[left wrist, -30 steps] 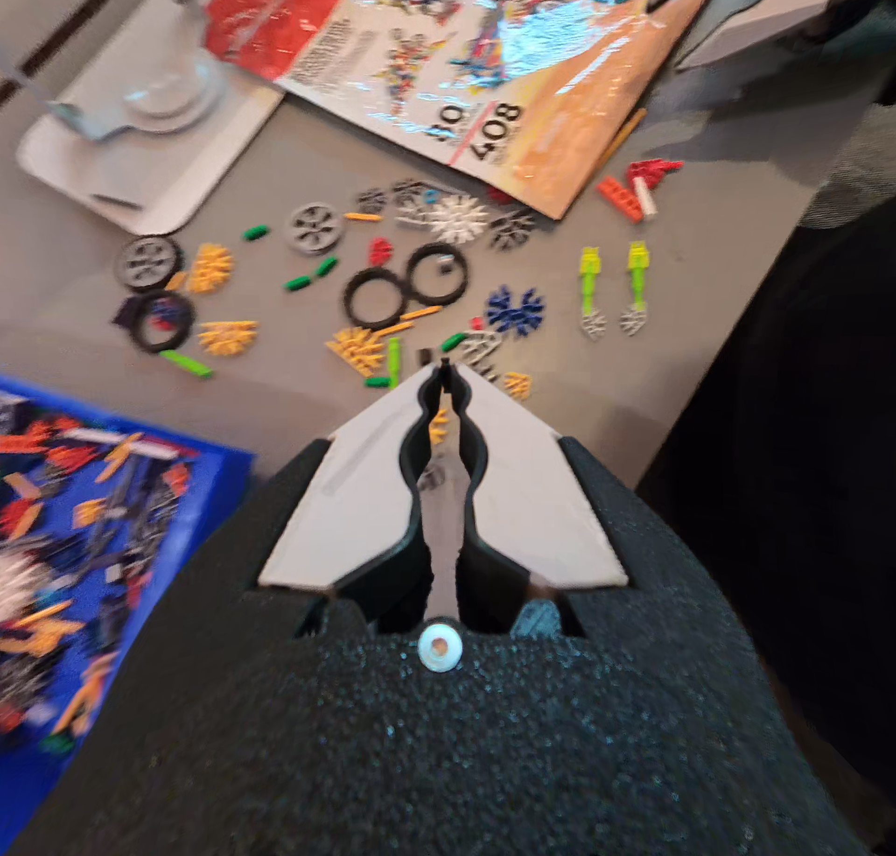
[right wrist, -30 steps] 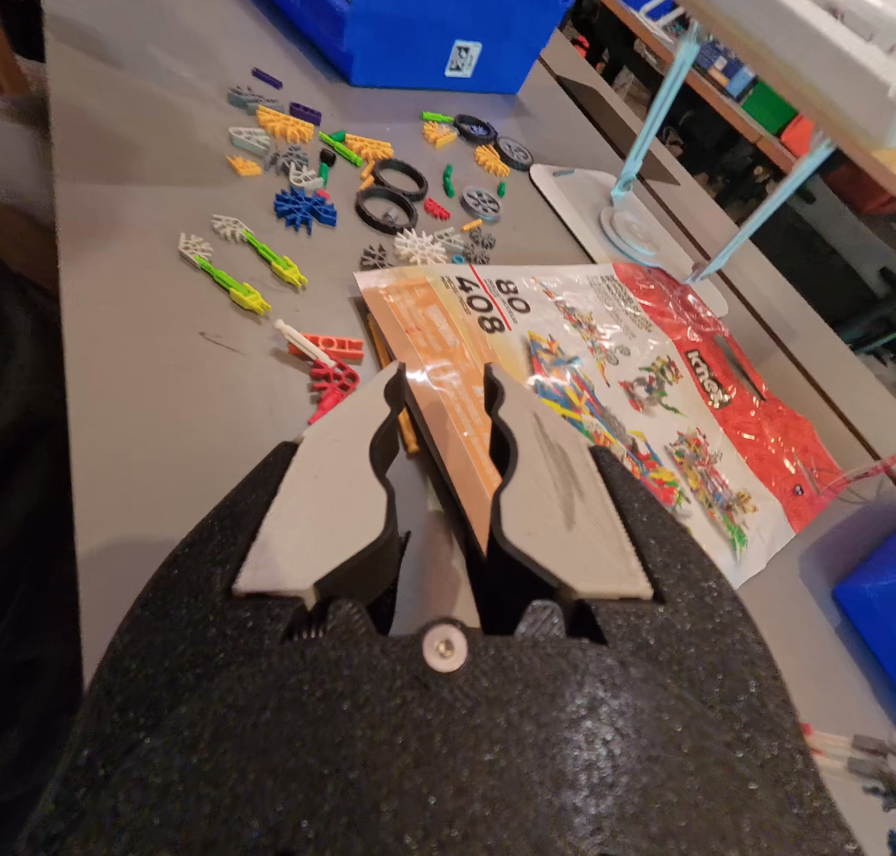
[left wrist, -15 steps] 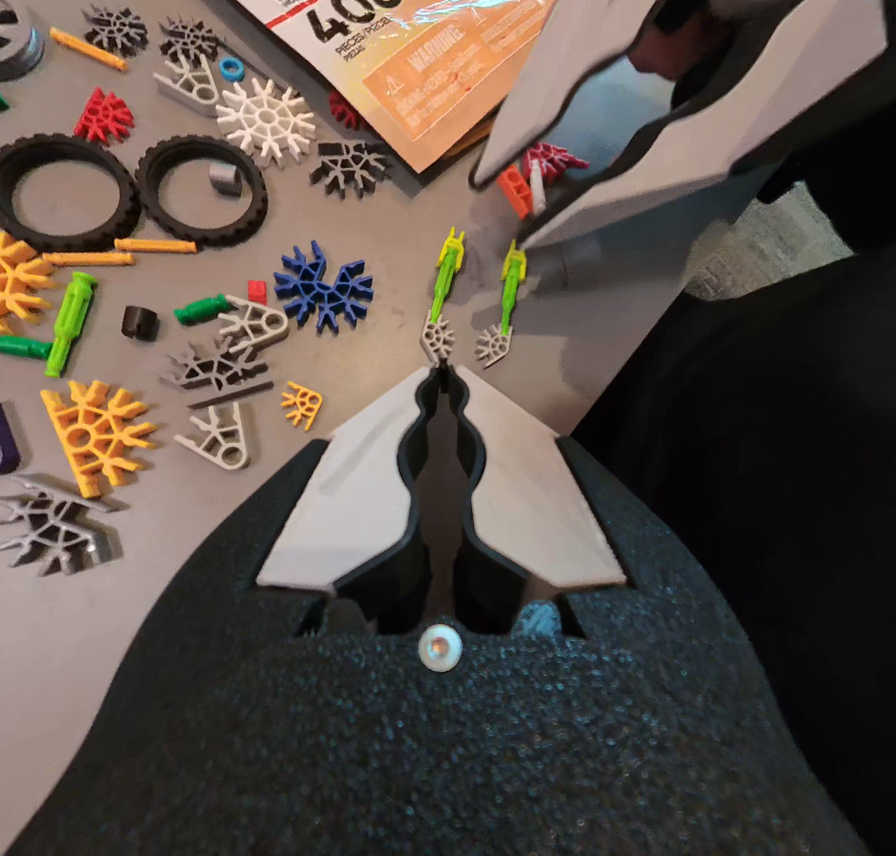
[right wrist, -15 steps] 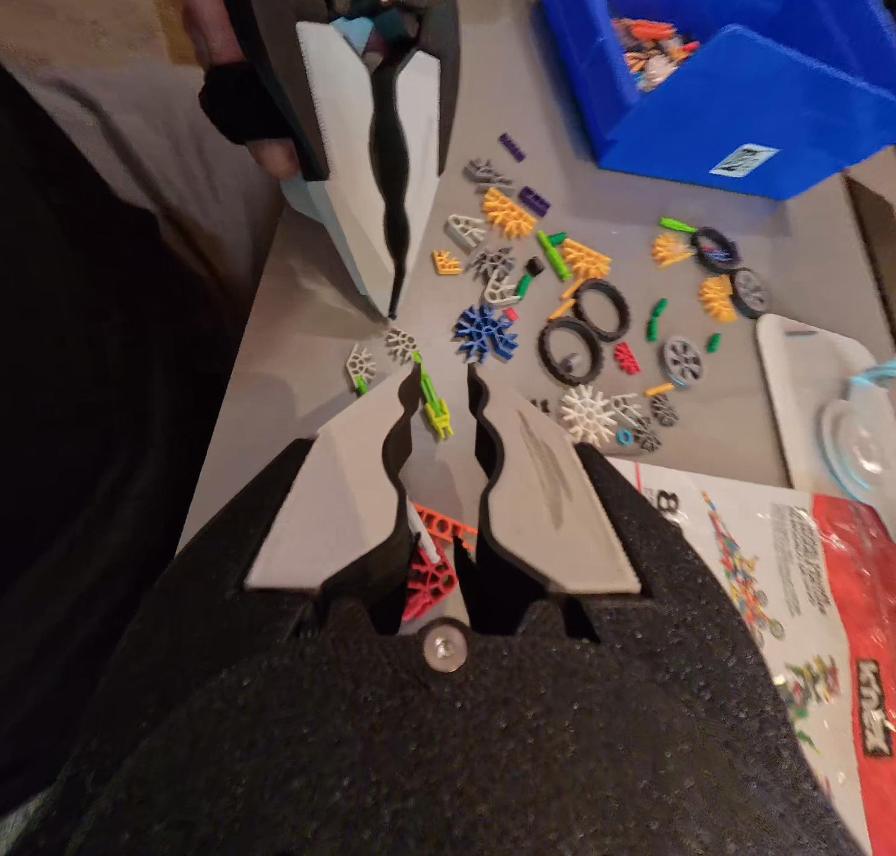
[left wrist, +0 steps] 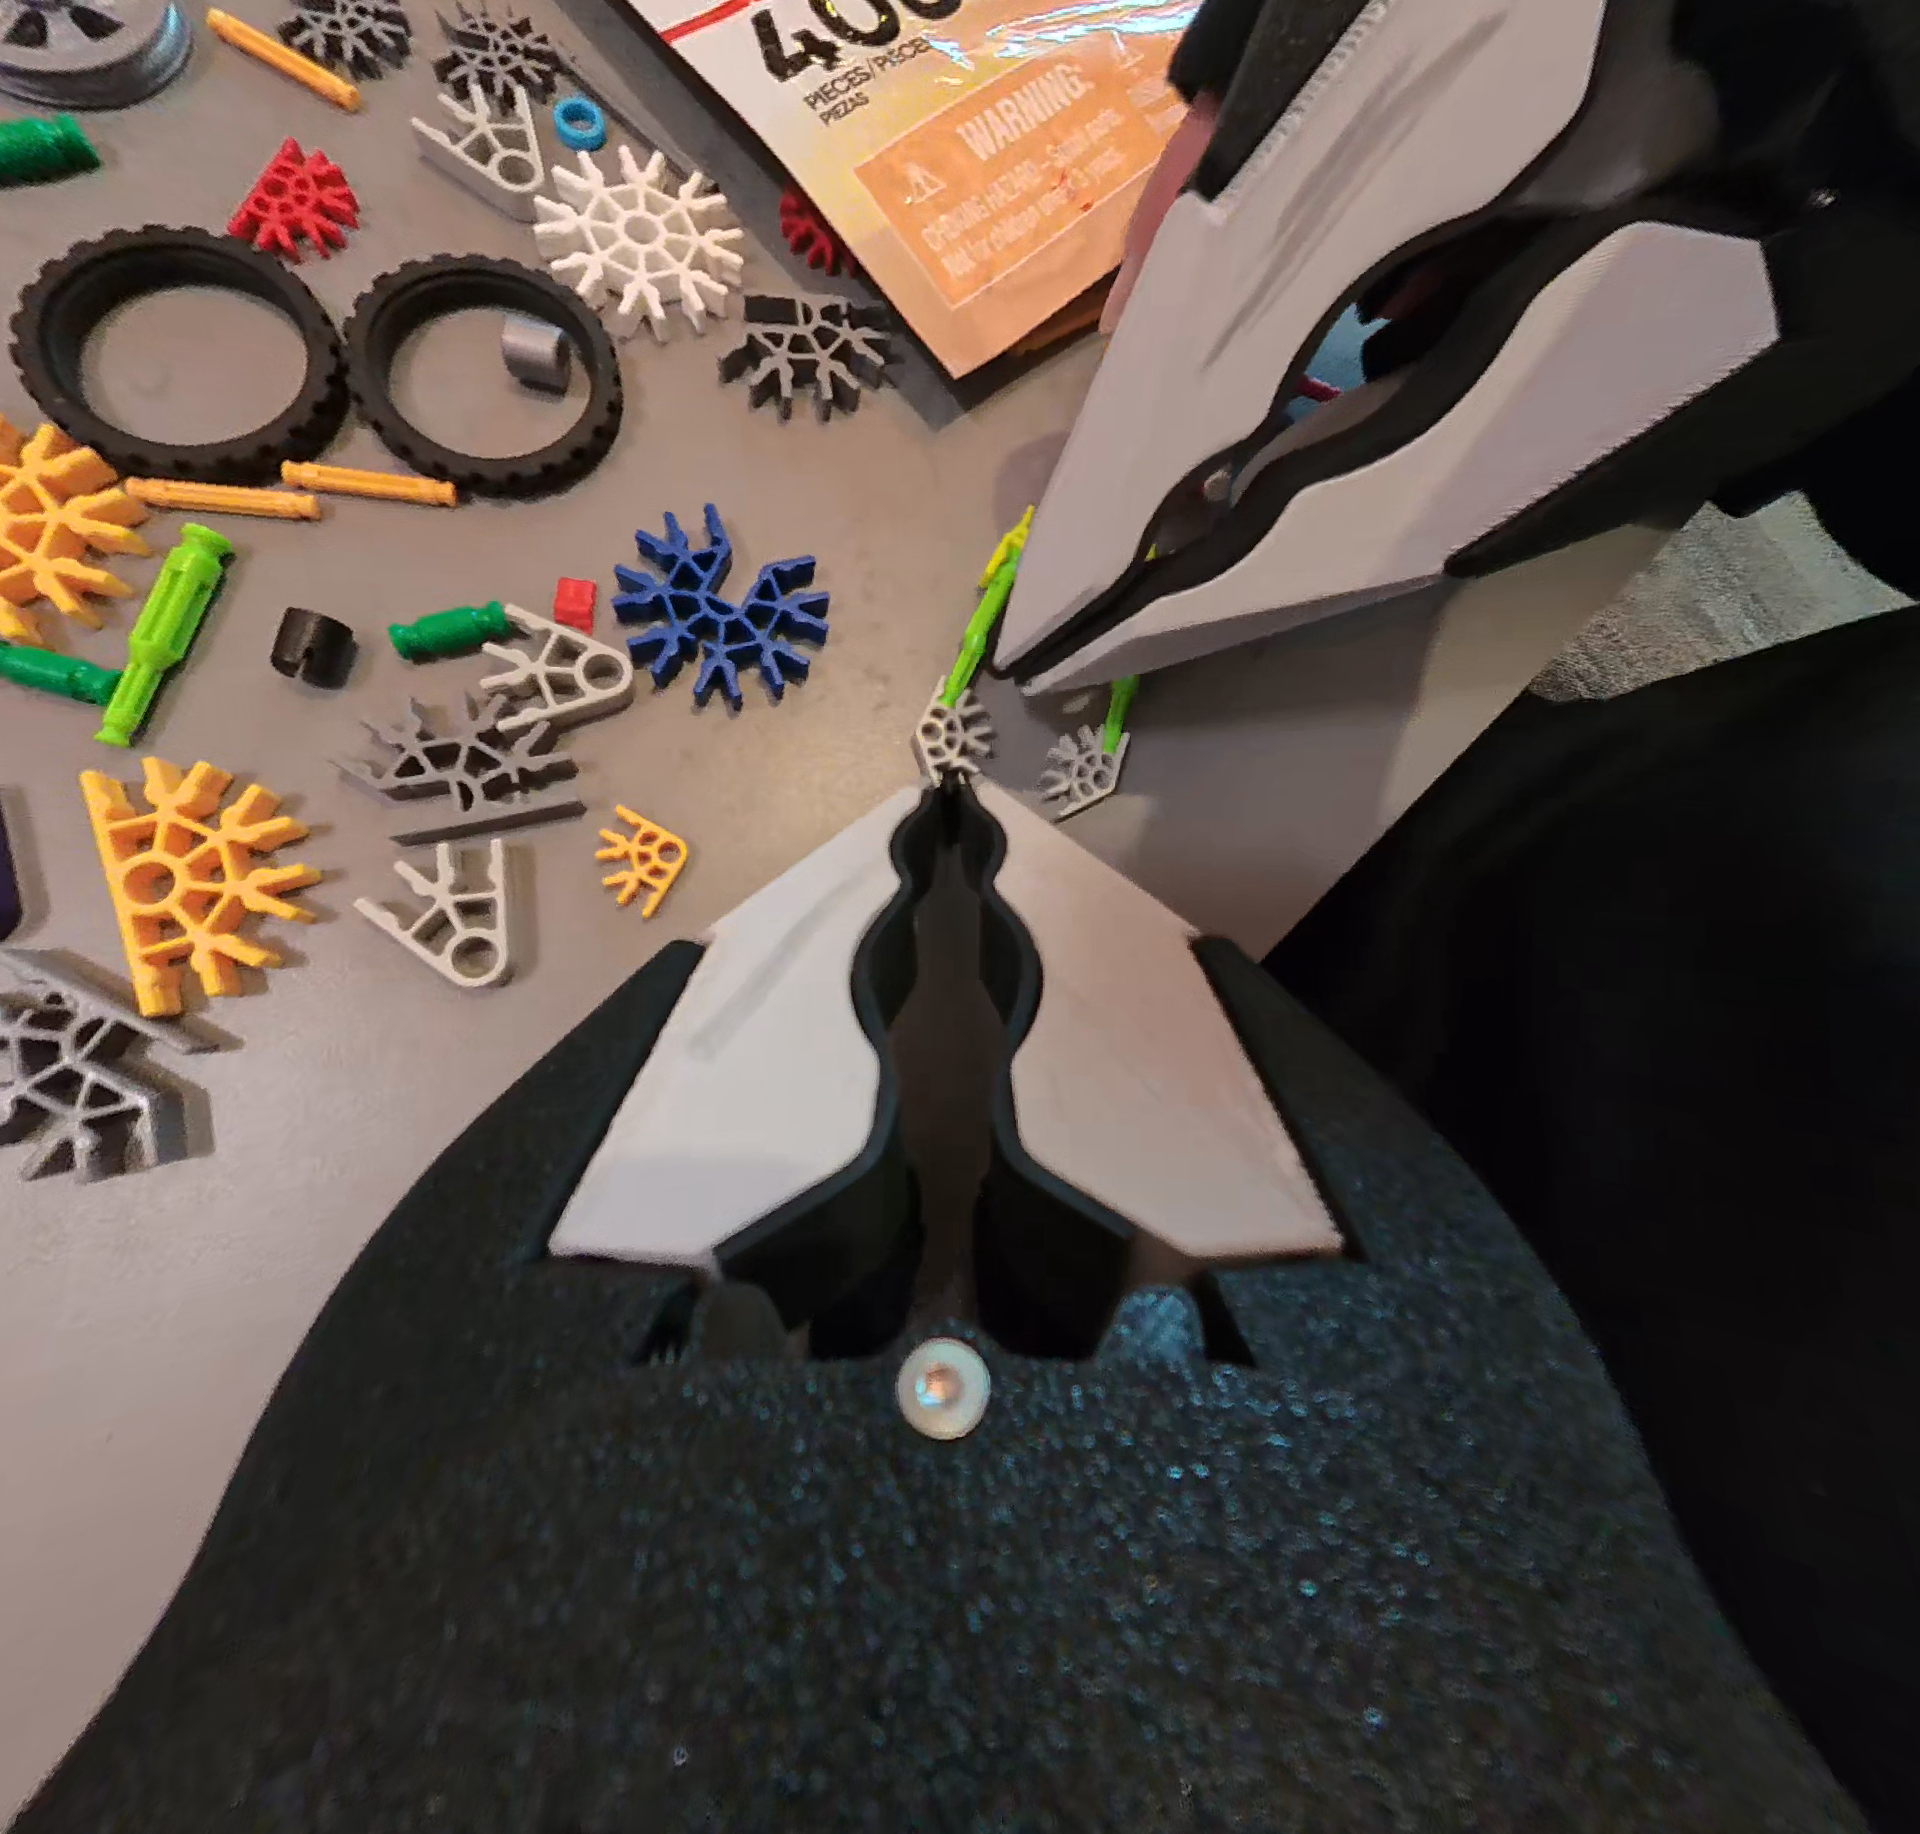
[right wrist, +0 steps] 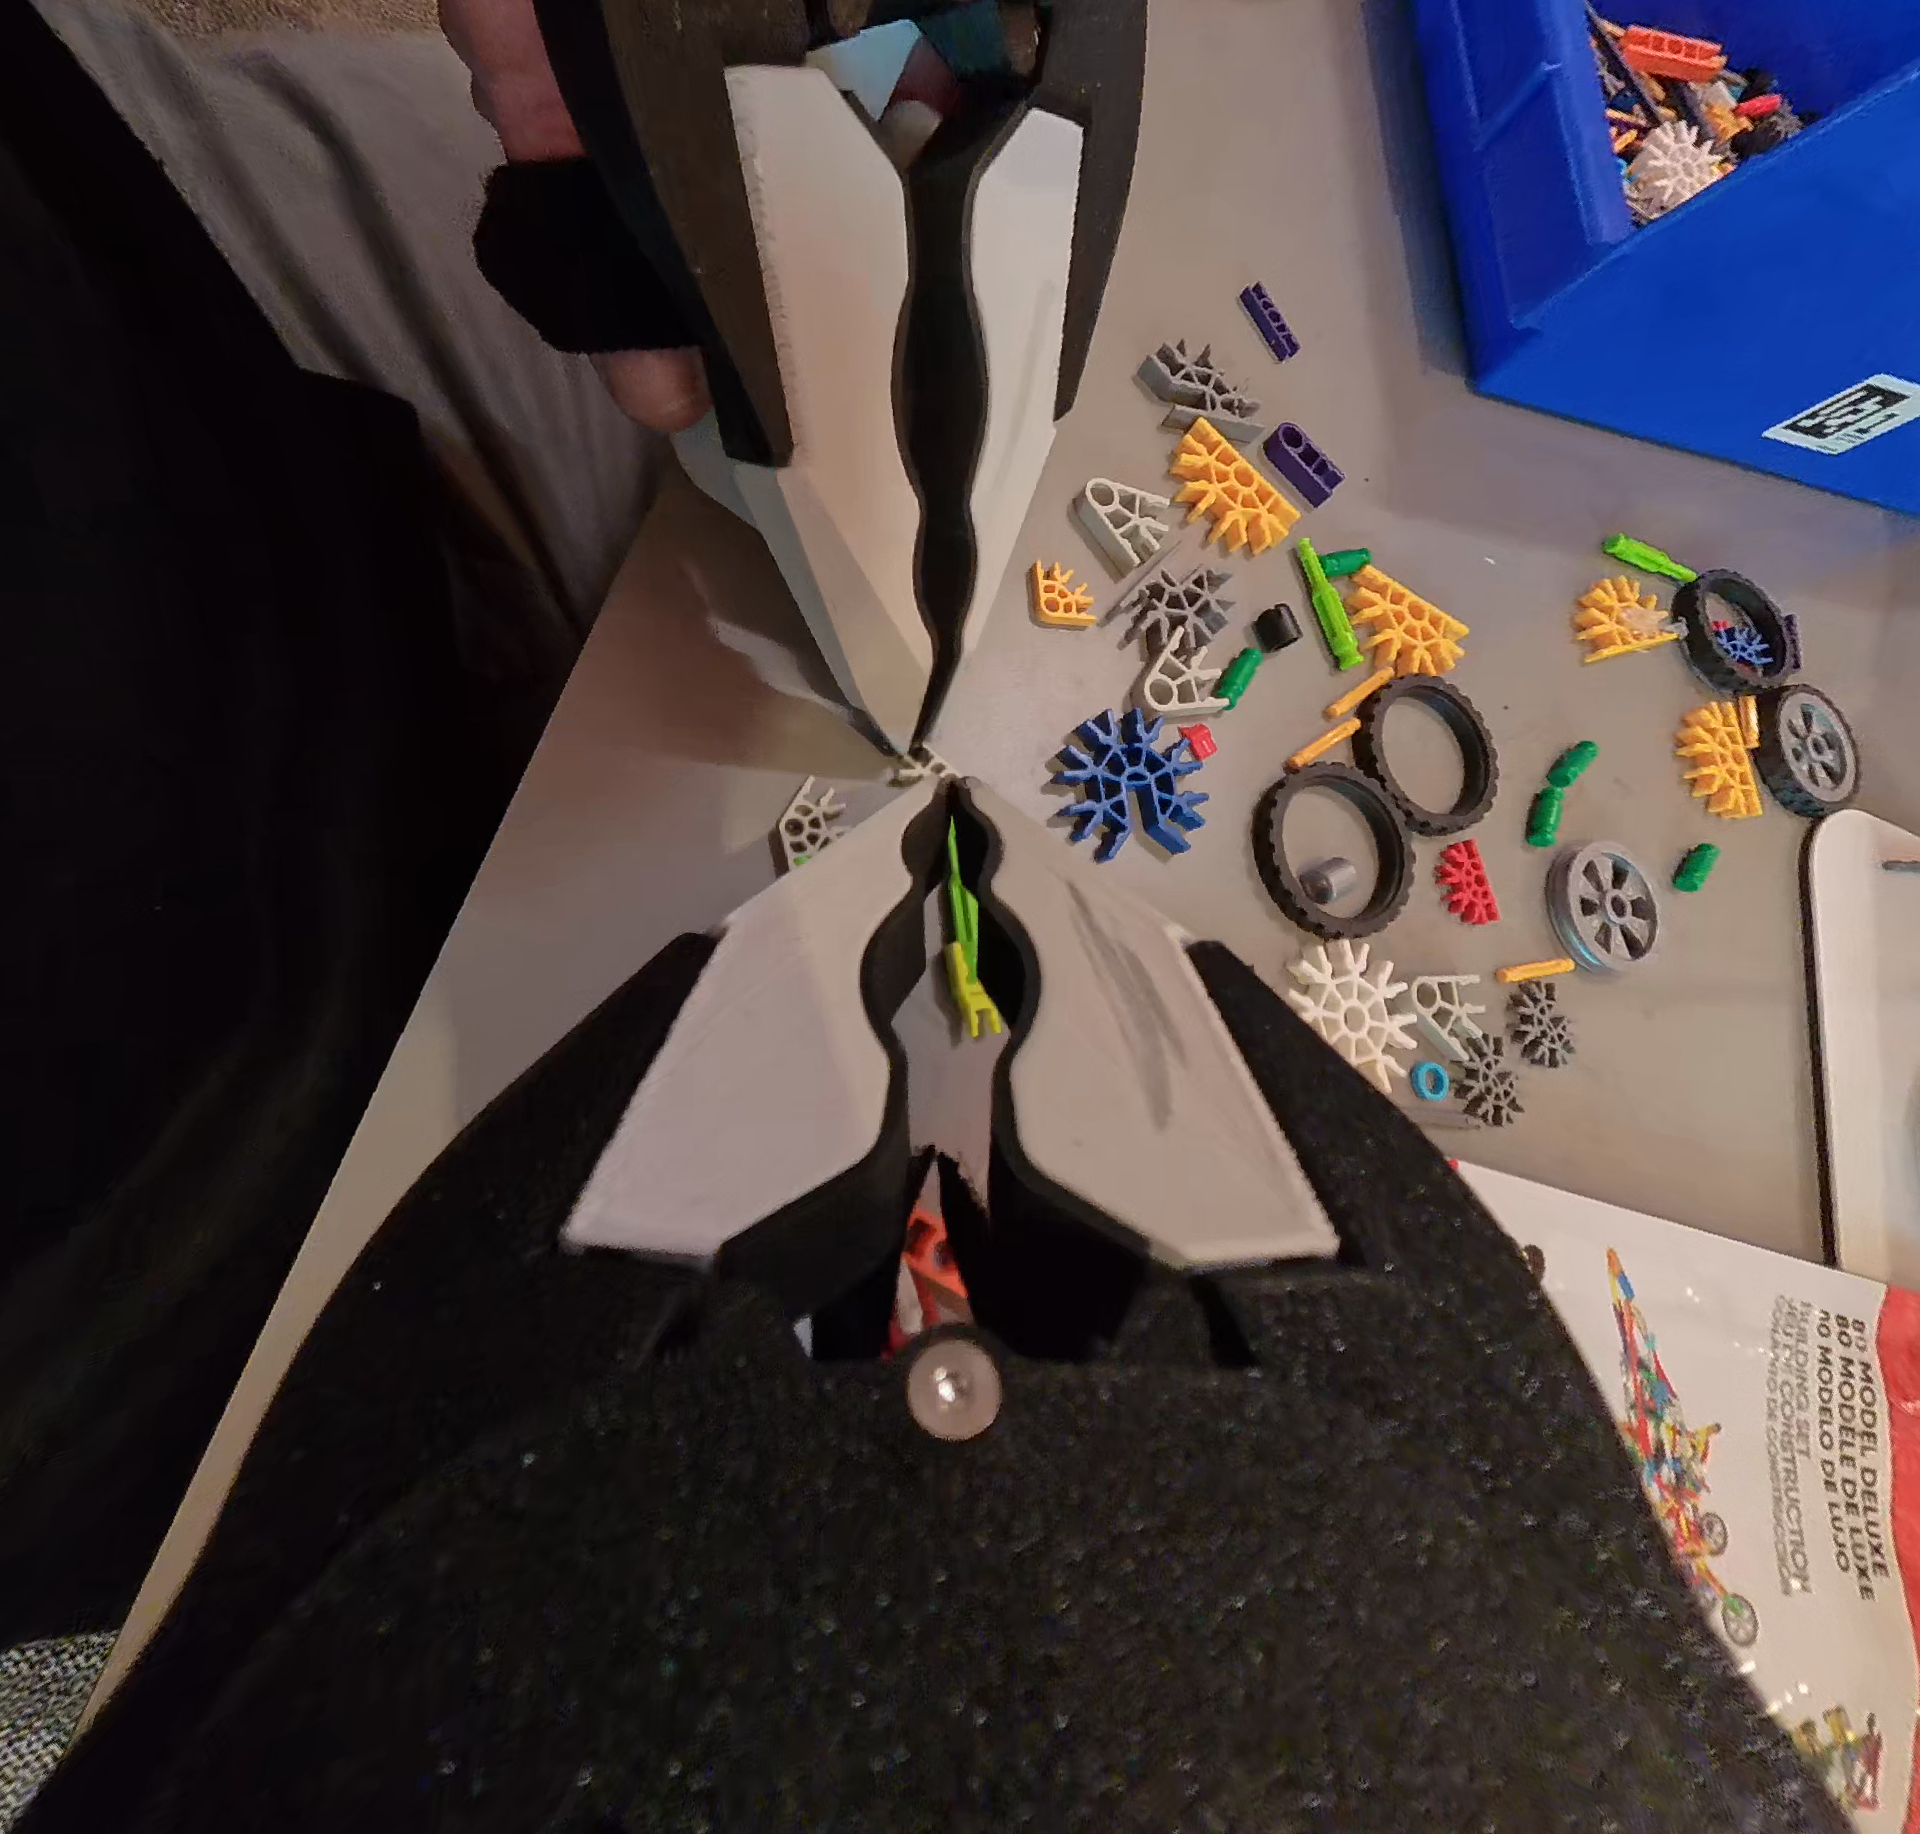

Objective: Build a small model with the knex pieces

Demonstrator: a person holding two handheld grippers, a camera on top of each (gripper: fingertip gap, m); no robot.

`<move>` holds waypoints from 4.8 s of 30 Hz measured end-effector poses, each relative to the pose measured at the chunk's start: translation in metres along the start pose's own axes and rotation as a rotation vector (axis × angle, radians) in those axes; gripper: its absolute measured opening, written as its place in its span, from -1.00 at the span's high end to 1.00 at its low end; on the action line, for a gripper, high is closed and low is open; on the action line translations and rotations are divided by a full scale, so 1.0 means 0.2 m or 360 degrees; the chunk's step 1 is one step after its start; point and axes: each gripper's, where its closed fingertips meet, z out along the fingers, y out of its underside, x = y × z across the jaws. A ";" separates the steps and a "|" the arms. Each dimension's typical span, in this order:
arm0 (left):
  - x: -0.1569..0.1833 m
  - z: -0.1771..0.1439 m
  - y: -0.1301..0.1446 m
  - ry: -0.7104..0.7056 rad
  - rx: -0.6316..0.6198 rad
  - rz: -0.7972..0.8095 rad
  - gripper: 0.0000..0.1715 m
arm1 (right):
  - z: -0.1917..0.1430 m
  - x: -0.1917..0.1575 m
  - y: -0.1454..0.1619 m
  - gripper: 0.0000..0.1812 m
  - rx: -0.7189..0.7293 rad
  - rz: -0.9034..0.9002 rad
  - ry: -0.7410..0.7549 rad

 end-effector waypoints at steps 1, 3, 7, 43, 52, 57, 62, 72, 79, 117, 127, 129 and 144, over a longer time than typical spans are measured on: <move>0.00 0.00 0.00 0.0005 0.0001 -0.0006 0.99 | 0.00 0.00 0.00 1.00 0.0001 0.0002 -0.0004; 0.00 0.00 0.00 0.0008 0.0005 -0.0012 0.99 | 0.01 0.00 -0.01 1.00 0.0013 0.0010 -0.0008; 0.00 0.00 0.00 0.0003 0.0018 -0.0019 0.98 | 0.03 0.00 -0.02 1.00 0.0022 0.0027 -0.0029; -0.03 -0.01 0.01 -0.0245 0.0092 0.0136 0.99 | 0.10 -0.01 0.02 1.00 -0.0094 0.0072 -0.0084; -0.03 -0.01 0.01 -0.0272 0.0069 0.0181 1.00 | 0.04 0.04 -0.01 1.00 -0.0024 0.0150 -0.0090; -0.03 -0.01 0.01 -0.0279 0.0052 0.0196 1.00 | 0.08 0.01 -0.01 1.00 -0.0061 0.0087 -0.0100; -0.03 -0.01 0.01 -0.0284 0.0047 0.0202 1.00 | 0.10 0.00 0.02 1.00 -0.0121 0.0058 -0.0086; -0.03 0.00 0.01 -0.0286 0.0039 0.0215 1.00 | 0.11 0.00 0.03 1.00 -0.0226 0.0093 -0.0133; -0.03 0.00 0.01 -0.0280 0.0036 0.0234 0.99 | 0.11 -0.01 0.04 1.00 -0.0377 0.0212 -0.0338; -0.04 0.00 0.01 -0.0313 0.0064 0.0290 1.00 | 0.12 0.03 0.04 1.00 -0.0560 0.0193 -0.0535; -0.03 0.00 0.01 -0.0311 0.0063 0.0279 1.00 | 0.12 0.03 0.04 1.00 -0.0494 0.0084 -0.0389; -0.03 0.00 0.01 -0.0312 0.0062 0.0278 1.00 | 0.13 0.03 0.04 1.00 -0.0451 0.0023 -0.0363; -0.03 0.00 0.00 -0.0337 0.0077 0.0264 1.00 | 0.13 0.02 0.04 1.00 -0.0285 -0.0190 -0.0078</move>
